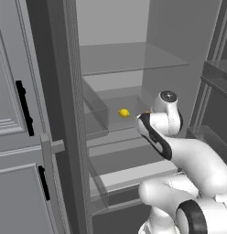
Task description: Place one lemon and one chicken drumstick in each tupperware on the nearby counter, to pack two identical lunches.
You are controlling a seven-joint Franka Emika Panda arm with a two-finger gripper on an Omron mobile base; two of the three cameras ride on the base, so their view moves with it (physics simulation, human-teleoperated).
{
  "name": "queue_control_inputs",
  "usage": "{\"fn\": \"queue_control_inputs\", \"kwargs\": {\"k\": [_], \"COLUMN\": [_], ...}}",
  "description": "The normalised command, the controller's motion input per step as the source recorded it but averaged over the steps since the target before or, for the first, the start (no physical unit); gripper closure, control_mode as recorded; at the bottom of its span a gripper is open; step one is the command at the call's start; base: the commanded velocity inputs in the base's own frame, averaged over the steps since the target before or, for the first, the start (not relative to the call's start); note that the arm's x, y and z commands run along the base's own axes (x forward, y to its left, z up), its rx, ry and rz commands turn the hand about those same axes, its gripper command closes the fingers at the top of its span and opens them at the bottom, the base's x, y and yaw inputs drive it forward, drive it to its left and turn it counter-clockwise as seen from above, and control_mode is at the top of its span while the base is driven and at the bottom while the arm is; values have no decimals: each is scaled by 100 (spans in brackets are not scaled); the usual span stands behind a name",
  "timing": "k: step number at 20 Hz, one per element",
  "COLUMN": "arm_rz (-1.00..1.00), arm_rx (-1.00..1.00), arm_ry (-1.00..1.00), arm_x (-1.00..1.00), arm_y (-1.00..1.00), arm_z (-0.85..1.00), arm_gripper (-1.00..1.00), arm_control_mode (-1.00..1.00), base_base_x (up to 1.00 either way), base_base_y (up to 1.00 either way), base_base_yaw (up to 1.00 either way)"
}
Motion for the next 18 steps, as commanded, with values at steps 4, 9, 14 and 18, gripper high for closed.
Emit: {"fn": "queue_control_inputs", "kwargs": {"k": [4,9,14,18], "arm_rz": [0,0,0,0], "arm_rx": [0,2,2,0], "arm_ry": [0,0,-1,-4], "arm_x": [-100,-98,-97,-78], "arm_y": [30,0,0,3], "arm_z": [46,50,40,44], "arm_gripper": [100,100,100,100], "arm_control_mode": [-100,-100,-100,-100], "base_base_x": [0,0,0,0], "base_base_y": [0,0,0,0], "base_base_yaw": [0,0,0,0]}}
